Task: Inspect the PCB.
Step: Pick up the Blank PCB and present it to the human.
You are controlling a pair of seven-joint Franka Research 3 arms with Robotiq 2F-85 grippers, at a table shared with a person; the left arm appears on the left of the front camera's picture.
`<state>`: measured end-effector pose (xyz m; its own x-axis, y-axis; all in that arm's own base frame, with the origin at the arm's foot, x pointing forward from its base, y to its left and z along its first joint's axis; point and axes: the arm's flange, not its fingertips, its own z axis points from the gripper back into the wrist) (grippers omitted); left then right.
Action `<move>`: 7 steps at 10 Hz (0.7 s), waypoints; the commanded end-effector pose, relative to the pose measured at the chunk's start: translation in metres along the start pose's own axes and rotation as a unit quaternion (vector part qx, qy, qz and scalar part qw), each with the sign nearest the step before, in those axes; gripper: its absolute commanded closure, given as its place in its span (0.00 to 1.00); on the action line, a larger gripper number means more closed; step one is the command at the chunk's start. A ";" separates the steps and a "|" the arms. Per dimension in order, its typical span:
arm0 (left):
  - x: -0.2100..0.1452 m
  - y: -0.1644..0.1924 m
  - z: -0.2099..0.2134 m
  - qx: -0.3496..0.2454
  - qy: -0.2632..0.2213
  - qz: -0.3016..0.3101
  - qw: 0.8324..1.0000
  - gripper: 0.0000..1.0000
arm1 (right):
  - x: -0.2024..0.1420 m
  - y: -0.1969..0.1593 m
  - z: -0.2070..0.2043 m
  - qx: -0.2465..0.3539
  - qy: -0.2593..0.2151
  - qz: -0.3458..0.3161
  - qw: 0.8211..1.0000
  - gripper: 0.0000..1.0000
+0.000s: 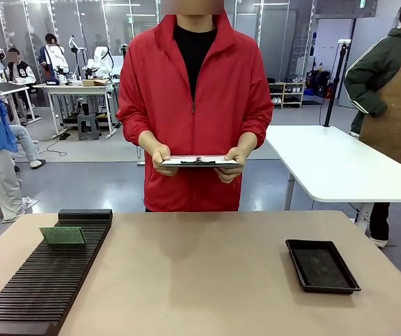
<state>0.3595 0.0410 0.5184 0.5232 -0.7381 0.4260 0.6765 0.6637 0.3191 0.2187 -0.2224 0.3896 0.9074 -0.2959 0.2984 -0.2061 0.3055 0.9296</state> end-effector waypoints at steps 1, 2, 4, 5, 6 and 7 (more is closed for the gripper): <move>0.010 -0.014 -0.011 0.046 0.022 -0.101 0.994 0.00 | 0.000 0.001 0.000 0.007 -0.004 0.008 1.000 0.00; 0.016 -0.014 -0.020 0.054 0.016 -0.147 0.988 0.00 | 0.000 0.001 0.000 0.007 -0.004 0.008 1.000 0.00; 0.028 -0.008 -0.049 0.036 0.025 -0.199 0.979 0.00 | 0.000 0.001 0.000 0.007 -0.004 0.008 1.000 0.00; 0.030 -0.005 -0.064 0.028 0.037 -0.215 0.975 0.00 | 0.000 0.001 0.000 0.007 -0.004 0.008 1.000 0.00; 0.030 -0.001 -0.081 0.045 0.042 -0.250 0.966 0.00 | 0.000 0.001 0.000 0.007 -0.004 0.008 1.000 0.00; 0.030 0.003 -0.094 0.050 0.046 -0.273 0.960 0.00 | 0.000 0.001 0.000 0.007 -0.004 0.008 1.000 0.00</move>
<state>0.4104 0.0035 0.4645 0.1864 -0.9709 0.1506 0.8268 0.2378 0.5097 0.2185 -0.2224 0.3897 0.9074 -0.2961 0.2982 -0.2060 0.3052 0.9298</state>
